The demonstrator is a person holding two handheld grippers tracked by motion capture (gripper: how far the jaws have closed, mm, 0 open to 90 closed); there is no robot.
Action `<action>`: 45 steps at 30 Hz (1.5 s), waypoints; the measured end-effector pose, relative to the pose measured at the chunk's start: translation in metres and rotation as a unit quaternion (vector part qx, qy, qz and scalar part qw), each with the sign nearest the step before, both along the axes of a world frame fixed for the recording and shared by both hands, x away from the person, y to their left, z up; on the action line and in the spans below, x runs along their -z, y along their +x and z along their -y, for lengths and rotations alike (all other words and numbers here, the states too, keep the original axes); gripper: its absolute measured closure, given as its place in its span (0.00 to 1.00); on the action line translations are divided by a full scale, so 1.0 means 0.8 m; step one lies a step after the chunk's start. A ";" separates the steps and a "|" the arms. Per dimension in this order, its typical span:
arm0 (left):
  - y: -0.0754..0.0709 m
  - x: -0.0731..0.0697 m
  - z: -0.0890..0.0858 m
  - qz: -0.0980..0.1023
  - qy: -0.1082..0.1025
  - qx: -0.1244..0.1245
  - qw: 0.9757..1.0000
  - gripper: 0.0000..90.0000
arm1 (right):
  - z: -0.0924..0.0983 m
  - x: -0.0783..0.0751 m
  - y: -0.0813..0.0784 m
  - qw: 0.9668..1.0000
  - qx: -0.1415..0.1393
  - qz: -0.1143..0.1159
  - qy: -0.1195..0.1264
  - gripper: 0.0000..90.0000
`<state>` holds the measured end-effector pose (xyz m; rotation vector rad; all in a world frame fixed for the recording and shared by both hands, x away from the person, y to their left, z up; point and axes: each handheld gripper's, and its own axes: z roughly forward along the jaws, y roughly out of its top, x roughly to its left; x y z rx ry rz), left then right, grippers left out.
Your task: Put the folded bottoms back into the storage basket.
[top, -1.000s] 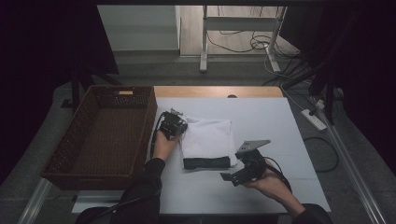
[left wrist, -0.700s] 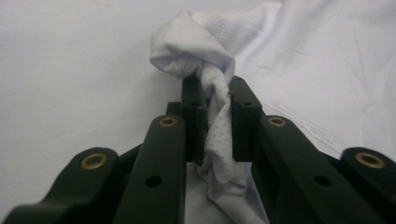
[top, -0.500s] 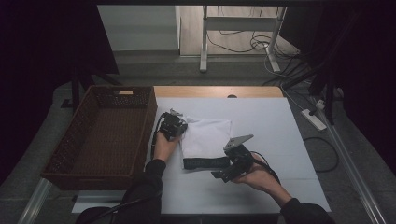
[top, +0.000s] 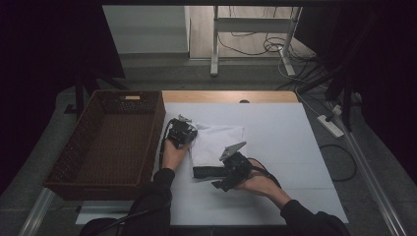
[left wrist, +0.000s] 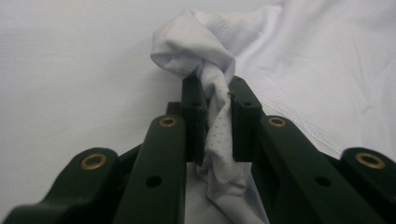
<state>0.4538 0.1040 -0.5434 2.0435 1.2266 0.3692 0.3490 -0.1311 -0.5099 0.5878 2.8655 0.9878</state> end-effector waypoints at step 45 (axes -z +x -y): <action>0.002 0.001 -0.005 -0.009 -0.023 -0.005 1.000 0.88 | -0.018 -0.001 0.048 0.993 -0.053 0.034 -0.101 0.87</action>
